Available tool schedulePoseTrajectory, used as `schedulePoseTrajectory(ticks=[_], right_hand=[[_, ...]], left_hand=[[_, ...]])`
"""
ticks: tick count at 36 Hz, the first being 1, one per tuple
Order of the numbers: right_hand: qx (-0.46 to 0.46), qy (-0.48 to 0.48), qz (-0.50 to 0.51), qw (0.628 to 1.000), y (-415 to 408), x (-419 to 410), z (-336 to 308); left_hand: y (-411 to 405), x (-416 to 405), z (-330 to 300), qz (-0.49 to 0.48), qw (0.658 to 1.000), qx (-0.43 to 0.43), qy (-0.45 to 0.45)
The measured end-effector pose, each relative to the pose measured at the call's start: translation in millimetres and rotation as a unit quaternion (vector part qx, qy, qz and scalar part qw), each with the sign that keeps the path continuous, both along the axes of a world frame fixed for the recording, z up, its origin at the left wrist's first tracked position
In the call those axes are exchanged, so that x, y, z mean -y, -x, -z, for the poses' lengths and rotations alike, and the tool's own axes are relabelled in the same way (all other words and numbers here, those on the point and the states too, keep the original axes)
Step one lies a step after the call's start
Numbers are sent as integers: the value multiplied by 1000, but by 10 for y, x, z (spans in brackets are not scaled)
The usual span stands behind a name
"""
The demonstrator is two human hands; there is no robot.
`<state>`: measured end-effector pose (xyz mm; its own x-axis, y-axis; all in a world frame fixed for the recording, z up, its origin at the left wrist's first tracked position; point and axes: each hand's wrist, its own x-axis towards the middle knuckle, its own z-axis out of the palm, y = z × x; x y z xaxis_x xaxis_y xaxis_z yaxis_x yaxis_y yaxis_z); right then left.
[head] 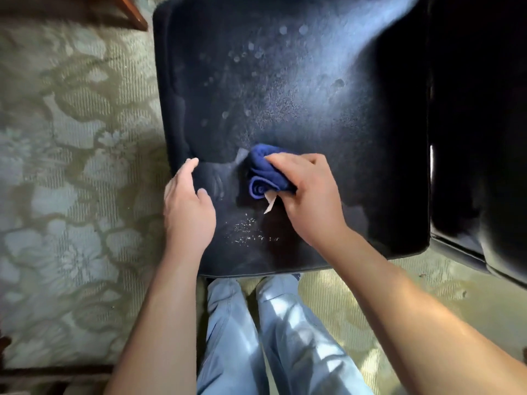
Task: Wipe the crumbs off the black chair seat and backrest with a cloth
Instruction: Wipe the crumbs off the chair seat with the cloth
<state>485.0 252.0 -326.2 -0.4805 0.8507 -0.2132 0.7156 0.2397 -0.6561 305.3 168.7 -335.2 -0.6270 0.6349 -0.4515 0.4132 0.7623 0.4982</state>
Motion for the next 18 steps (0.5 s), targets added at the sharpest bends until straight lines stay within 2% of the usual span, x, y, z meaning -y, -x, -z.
schedulePoseTrajectory(ticks=[4,7,10,13,18], right_hand=[[-23,20,-114,993,14,319,-48],[-21,47,-134,990,-34,324,-97],[-41,34,-108,993,15,196,-191],[-61,-5,-40,997,133,53,-253],[-51,-33,48,997,326,-111,-182]], left_hand=[[61,16,-19,-4,1000,17,4],[111,74,-27,23,999,30,-14],[191,126,-12,61,997,33,-33],[246,177,-1,72,996,46,-28],[316,315,20,49,996,73,33]])
